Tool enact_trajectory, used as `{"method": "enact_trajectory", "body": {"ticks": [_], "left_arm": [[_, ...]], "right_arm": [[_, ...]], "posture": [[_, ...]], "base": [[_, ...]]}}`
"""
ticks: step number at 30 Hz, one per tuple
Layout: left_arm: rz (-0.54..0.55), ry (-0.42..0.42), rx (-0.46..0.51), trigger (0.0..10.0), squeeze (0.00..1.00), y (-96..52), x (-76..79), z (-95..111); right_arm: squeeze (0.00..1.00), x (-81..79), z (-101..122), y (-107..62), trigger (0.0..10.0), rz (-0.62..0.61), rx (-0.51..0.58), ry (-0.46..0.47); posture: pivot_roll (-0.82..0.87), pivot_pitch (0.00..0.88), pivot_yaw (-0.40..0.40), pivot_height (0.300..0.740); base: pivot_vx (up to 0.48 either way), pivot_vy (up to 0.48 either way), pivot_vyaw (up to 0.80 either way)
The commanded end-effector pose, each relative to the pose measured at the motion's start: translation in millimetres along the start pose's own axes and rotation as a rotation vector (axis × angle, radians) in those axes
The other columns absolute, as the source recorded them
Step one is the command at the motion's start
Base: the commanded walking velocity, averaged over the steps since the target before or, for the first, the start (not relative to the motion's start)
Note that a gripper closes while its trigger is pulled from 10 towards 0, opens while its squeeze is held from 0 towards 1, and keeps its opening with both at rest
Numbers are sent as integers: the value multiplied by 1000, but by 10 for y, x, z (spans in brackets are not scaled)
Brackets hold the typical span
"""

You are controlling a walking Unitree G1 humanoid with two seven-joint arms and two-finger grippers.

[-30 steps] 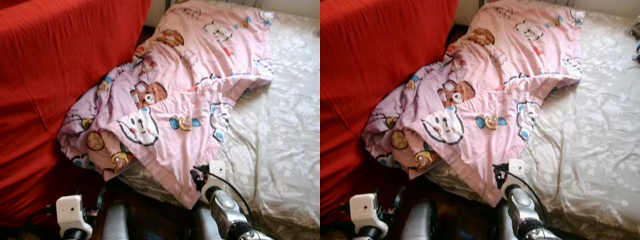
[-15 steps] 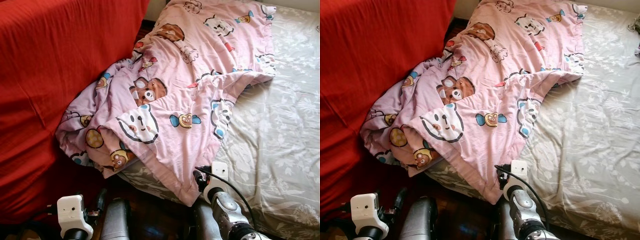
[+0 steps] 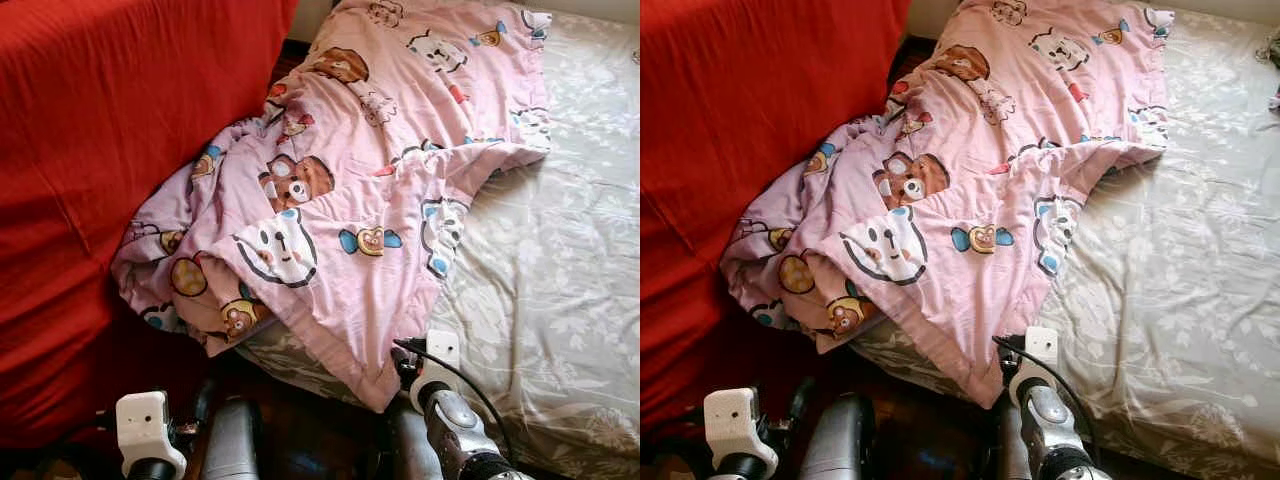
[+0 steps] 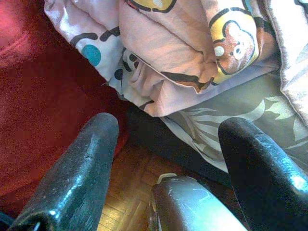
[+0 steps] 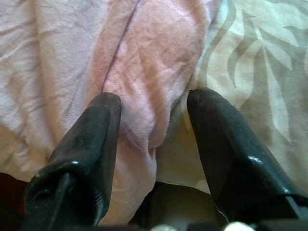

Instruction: Clean up the room

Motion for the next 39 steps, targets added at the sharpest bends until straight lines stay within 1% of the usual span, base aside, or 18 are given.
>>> {"method": "enact_trajectory", "body": {"ticks": [1,5,9,14,20,22,24,25,27,29,32,36,38,39], "left_arm": [[12,23,-32,10000,0,-47,-54,-73],[13,26,-34,10000,0,-54,-71,-88],[13,27,-35,10000,0,-57,-81,-101],[12,26,-39,10000,0,-72,-80,-109],[14,27,-40,10000,0,-128,-78,-109],[15,28,-41,10000,0,-150,-76,-110],[14,28,-45,10000,0,-180,-70,-111],[14,27,-50,10000,0,-214,-62,-114],[14,26,-52,10000,0,-231,-59,-116],[18,25,-55,10000,0,-280,-57,-121],[21,25,-60,10000,0,-323,-56,-127],[22,26,-63,10000,0,-343,-56,-133],[23,27,-66,10000,0,-351,-57,-138],[25,28,-70,10000,0,-357,-54,-142]], "right_arm": [[0,-28,-115,-28,10000,17,-40,14],[0,-109,-74,-14,10000,64,-27,29],[0,-152,-60,-8,10000,93,-26,24],[0,-150,-93,-13,10000,93,-48,-2],[0,-112,-130,-21,10000,74,-67,-18],[0,-76,-141,-24,10000,48,-74,-49],[0,-45,-148,-27,10000,29,-77,-38],[0,-53,-125,-23,10000,39,-59,-9],[0,-69,-110,-20,10000,52,-50,-1],[0,-111,-82,-12,10000,77,-40,-19],[0,-121,-57,-4,10000,80,-34,-21],[0,-121,-24,3,10000,84,-19,-15],[0,-135,29,15,10000,96,3,-5],[0,-143,58,22,8000,105,14,-2]], "posture": [[180,278,-60,606],[183,282,-58,606],[182,284,-57,606],[185,292,-57,606],[191,312,-56,606],[193,321,-56,606],[196,327,-56,606],[201,337,-55,606],[202,339,-55,606],[207,354,-57,606],[212,364,-56,606],[216,367,-56,606],[217,370,-56,606],[214,371,-58,606]], "base": [[0,0,0],[0,0,0],[0,0,0],[0,0,0],[0,0,0],[0,0,0],[0,0,0],[0,0,0],[0,0,0],[0,0,0],[0,0,0],[0,0,0],[0,0,0],[0,0,0]]}}
Point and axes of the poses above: a point about 5 cm out from each wrist's last joint towards the gripper, its own y axis pointing out of the wrist towards the gripper, its own z axis along the axis of the wrist's last joint, x = y × z, the point moved 2 cm from there along y, pointing out of the wrist towards the gripper, and after that the axes turned 14 degrees about -y, right-handed, at the moved point
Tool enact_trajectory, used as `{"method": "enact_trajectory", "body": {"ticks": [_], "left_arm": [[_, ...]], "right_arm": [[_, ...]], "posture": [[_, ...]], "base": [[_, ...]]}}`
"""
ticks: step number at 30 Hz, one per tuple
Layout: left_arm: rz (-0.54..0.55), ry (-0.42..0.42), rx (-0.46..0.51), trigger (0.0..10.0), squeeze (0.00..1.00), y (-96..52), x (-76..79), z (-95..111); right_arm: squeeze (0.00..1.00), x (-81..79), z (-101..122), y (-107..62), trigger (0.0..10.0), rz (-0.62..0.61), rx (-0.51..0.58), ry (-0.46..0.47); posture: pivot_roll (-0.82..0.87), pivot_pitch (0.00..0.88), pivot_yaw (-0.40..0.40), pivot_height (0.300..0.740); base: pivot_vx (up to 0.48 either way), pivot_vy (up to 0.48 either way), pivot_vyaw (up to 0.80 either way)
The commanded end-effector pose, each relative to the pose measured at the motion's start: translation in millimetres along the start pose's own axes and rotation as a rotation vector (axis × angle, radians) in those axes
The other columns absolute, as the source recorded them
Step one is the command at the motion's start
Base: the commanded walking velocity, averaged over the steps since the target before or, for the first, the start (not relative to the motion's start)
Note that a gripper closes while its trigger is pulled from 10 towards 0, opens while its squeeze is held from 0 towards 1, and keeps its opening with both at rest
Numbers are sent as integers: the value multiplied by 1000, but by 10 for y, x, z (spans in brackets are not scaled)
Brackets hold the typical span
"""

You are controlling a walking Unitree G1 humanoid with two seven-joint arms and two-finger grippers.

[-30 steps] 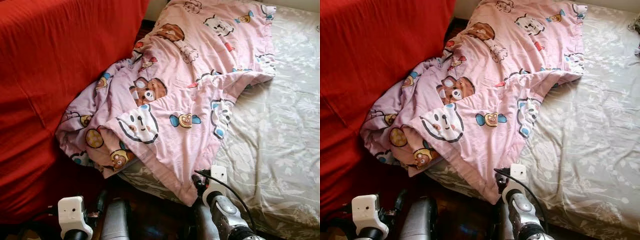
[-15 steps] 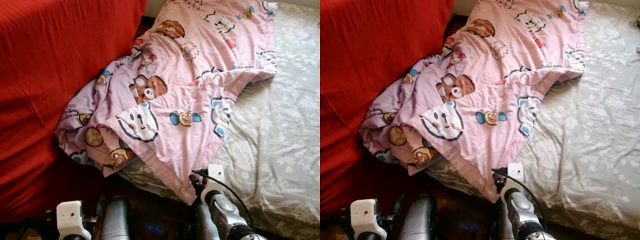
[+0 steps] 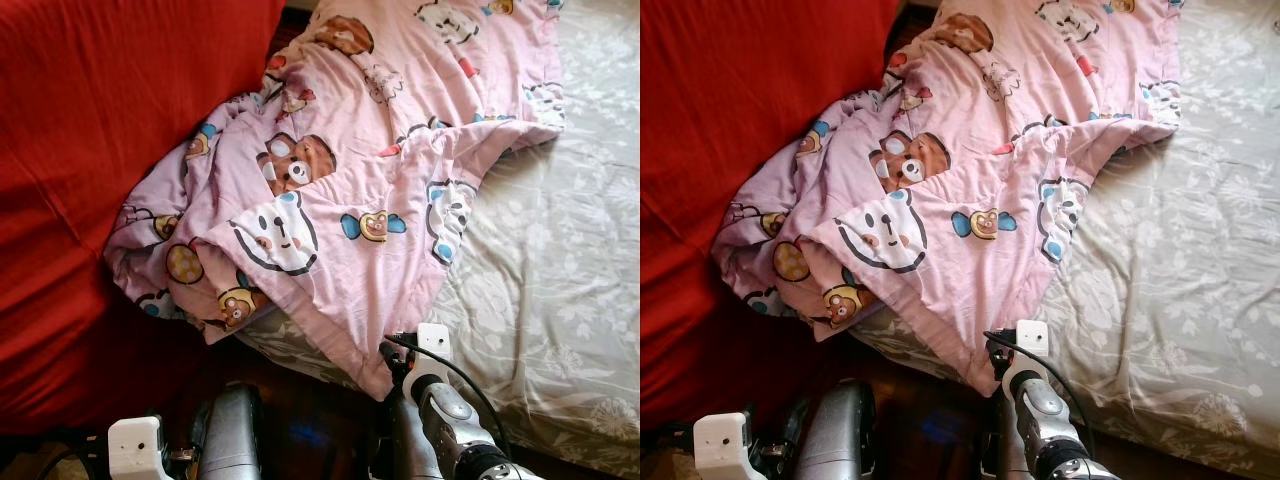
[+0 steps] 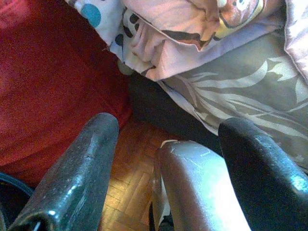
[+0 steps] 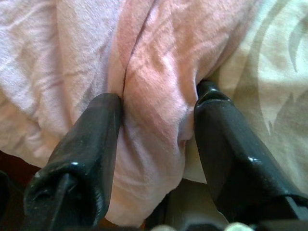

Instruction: Clean up the room

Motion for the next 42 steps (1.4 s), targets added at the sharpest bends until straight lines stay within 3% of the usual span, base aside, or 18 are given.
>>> {"method": "enact_trajectory", "body": {"ticks": [1,2,24,33,37,42], "left_arm": [[21,17,-53,10000,0,-98,-39,-93],[21,17,-54,10000,0,-96,-33,-94],[21,12,-32,10000,0,34,25,-17],[24,8,-12,10000,0,276,-6,-22],[42,0,-16,10000,0,410,-72,-69],[53,-7,-29,10000,0,484,-115,-119]], "right_arm": [[0,-36,-77,-18,8000,17,-22,15],[0,-43,-66,-17,0,27,-13,18],[0,-33,-122,-39,0,53,-24,23],[0,173,-131,-80,0,-43,5,62],[0,345,-129,-130,0,-114,46,88],[0,426,-124,-158,0,-143,66,89]], "posture": [[214,371,-58,606],[214,371,-58,606],[201,318,-70,606],[175,240,-80,606],[153,186,-80,606],[132,155,-78,606]], "base": [[0,0,0],[0,0,0],[0,0,0],[0,0,0],[0,0,0],[0,0,0]]}}
Point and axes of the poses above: a point about 5 cm out from each wrist's last joint towards the gripper, its own y axis pointing out of the wrist towards the gripper, its own z axis along the axis of the wrist's last joint, x = y × z, the point moved 2 cm from there along y, pointing out of the wrist towards the gripper, and after that the axes turned 14 degrees about -y, right-handed, at the moved point
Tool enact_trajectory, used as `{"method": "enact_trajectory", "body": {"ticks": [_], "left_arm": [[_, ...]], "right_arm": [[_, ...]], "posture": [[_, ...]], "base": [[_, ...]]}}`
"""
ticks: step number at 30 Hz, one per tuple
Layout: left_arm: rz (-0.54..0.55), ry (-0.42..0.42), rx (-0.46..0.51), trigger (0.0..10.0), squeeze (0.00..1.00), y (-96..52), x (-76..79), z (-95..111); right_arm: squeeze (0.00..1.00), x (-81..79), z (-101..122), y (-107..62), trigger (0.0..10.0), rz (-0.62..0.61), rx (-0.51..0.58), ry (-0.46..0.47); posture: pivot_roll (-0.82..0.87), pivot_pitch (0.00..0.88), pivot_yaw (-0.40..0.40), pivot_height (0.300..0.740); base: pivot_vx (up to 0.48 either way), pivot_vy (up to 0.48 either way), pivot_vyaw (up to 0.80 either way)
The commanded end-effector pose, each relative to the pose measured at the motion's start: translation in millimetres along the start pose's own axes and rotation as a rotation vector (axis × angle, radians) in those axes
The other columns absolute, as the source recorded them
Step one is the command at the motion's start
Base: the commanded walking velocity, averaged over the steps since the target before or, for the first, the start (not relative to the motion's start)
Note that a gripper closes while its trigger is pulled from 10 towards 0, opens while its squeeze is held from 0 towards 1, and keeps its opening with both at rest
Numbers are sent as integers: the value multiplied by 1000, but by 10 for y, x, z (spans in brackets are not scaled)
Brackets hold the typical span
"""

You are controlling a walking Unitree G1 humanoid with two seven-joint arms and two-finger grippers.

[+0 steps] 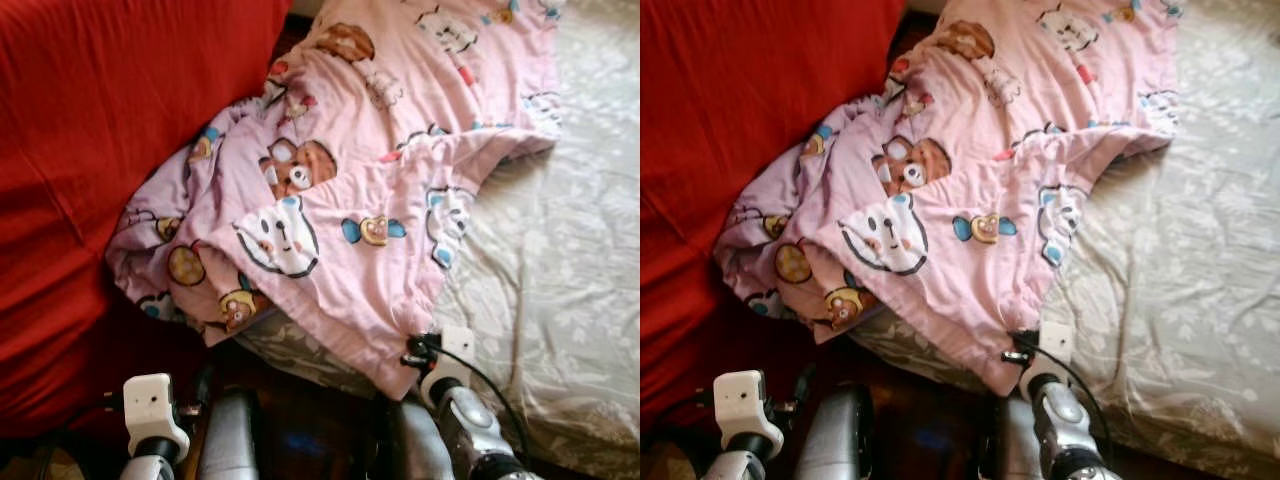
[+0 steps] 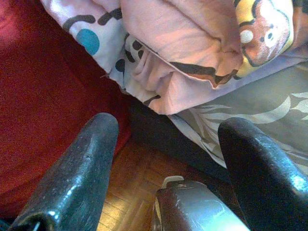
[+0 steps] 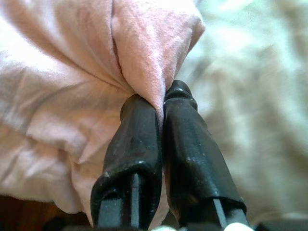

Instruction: Clean up the room

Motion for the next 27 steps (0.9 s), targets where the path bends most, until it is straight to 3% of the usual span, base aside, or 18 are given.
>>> {"method": "enact_trajectory", "body": {"ticks": [1,5,6,7,11,21,27], "left_arm": [[38,-2,-48,10000,0,-39,-113,-156],[57,-16,-65,10000,0,-14,-166,-232],[72,-27,-80,10000,0,-1,-207,-295],[78,-32,-88,10000,0,6,-222,-320],[102,-48,-127,10000,0,34,-275,-430],[145,-58,-215,10000,0,62,-384,-660],[196,-78,-276,10000,0,2,-502,-776]], "right_arm": [[0,126,-95,-69,0,-48,-2,27],[0,182,-104,-93,0,-55,9,28],[0,186,-140,-113,8039,-44,2,2],[0,191,-152,-120,10000,-43,-1,-4],[0,256,-121,-132,10000,-62,27,14],[0,289,-28,-100,10000,-78,50,3],[0,332,12,-94,10000,-88,64,-2]], "posture": [[123,137,-77,606],[112,119,-76,606],[103,112,-76,606],[100,107,-75,606],[84,93,-73,606],[81,57,-83,666],[81,27,-82,701]], "base": [[0,0,0],[0,0,0],[0,0,0],[0,0,0],[0,0,0],[0,0,0],[0,0,0]]}}
Point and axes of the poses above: a point about 5 cm out from each wrist's last joint towards the gripper, its own y axis pointing out of the wrist towards the gripper, its own z axis along the axis of the wrist's last joint, x = y × z, the point moved 2 cm from there along y, pointing out of the wrist towards the gripper, and after that the axes turned 14 degrees about -y, right-handed, at the moved point
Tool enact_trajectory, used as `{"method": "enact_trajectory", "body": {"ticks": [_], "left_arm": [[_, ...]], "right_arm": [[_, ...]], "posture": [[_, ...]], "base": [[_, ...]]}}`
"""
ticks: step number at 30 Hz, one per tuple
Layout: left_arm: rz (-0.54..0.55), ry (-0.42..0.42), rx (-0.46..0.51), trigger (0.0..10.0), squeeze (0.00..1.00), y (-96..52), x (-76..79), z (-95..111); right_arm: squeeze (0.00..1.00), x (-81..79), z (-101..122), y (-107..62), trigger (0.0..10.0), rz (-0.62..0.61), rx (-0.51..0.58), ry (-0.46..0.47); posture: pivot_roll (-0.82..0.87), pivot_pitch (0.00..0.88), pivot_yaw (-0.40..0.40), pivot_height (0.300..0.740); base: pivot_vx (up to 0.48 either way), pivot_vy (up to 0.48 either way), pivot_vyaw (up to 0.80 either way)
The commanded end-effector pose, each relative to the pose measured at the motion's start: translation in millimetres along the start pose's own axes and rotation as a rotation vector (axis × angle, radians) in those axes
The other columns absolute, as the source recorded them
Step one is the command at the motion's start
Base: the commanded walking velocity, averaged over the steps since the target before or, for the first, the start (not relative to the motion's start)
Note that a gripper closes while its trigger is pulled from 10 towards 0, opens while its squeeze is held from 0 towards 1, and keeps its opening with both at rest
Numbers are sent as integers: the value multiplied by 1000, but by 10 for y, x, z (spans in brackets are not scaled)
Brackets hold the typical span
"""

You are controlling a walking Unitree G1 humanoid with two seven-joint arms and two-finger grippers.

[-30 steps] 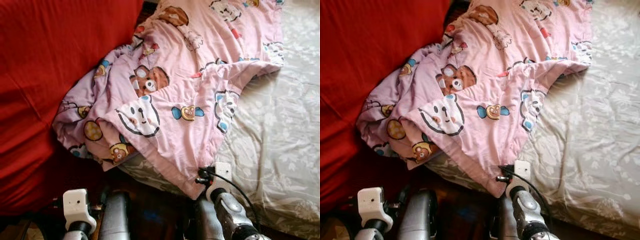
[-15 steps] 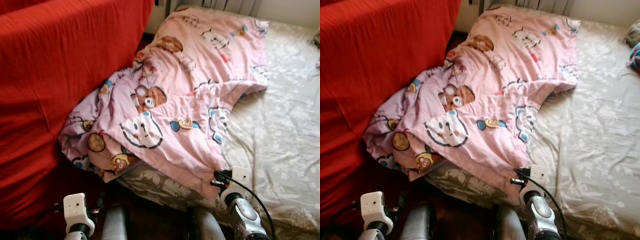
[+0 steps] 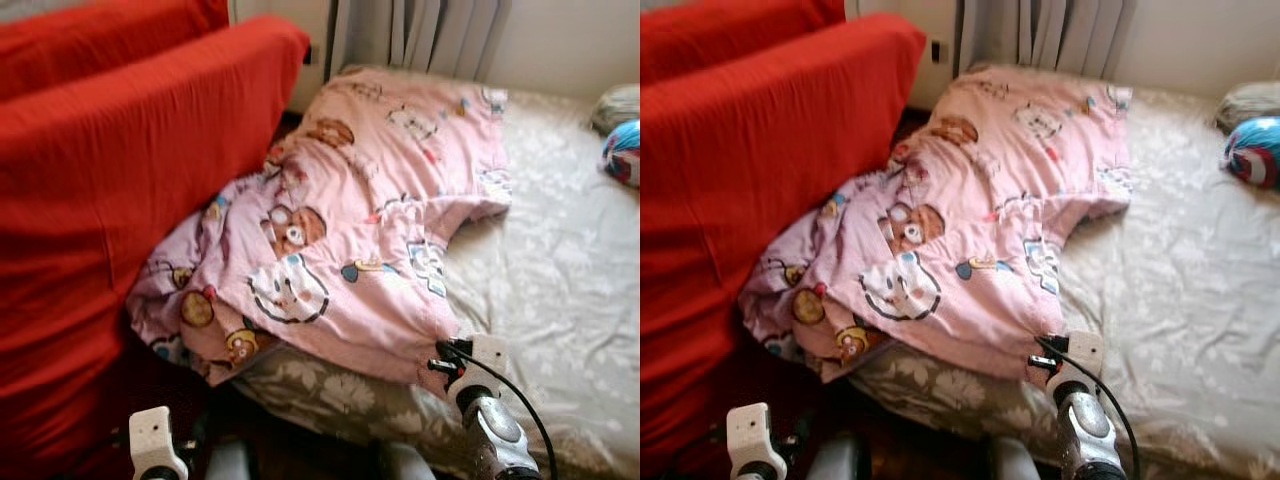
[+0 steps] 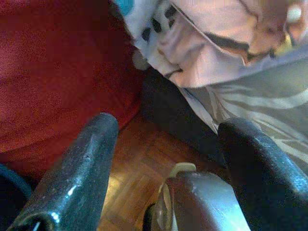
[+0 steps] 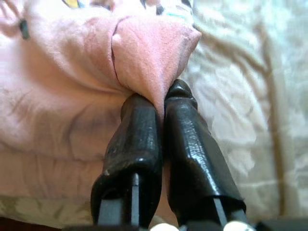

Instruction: Clean up the room

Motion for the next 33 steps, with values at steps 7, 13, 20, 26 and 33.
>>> {"method": "enact_trajectory", "body": {"ticks": [7,13,20,26,33], "left_arm": [[104,-31,-182,10000,0,-153,-271,-353],[166,-27,-288,10000,0,-256,-385,-526],[205,1,-372,10000,0,-356,-488,-644],[219,-13,-391,10000,0,-371,-509,-664],[211,-32,-369,10000,0,-374,-483,-669]], "right_arm": [[0,127,63,0,10000,-36,31,0],[0,215,35,-50,10000,-46,45,-13],[0,275,18,-69,10000,-75,42,-18],[0,261,42,-54,10000,-77,47,-13],[0,219,23,-53,10000,-73,40,-19]], "posture": [[74,0,-81,740],[70,0,-75,740],[50,0,-69,740],[49,0,-77,740],[69,0,-80,740]], "base": [[0,0,0],[0,0,0],[0,0,0],[0,0,0],[0,0,0]]}}
Point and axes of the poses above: a point about 5 cm out from each wrist's last joint towards the gripper, its own y axis pointing out of the wrist towards the gripper, its own z axis along the axis of the wrist's last joint, x = y × z, the point moved 2 cm from there along y, pointing out of the wrist towards the gripper, and after that the axes turned 14 degrees about -y, right-handed, at the moved point
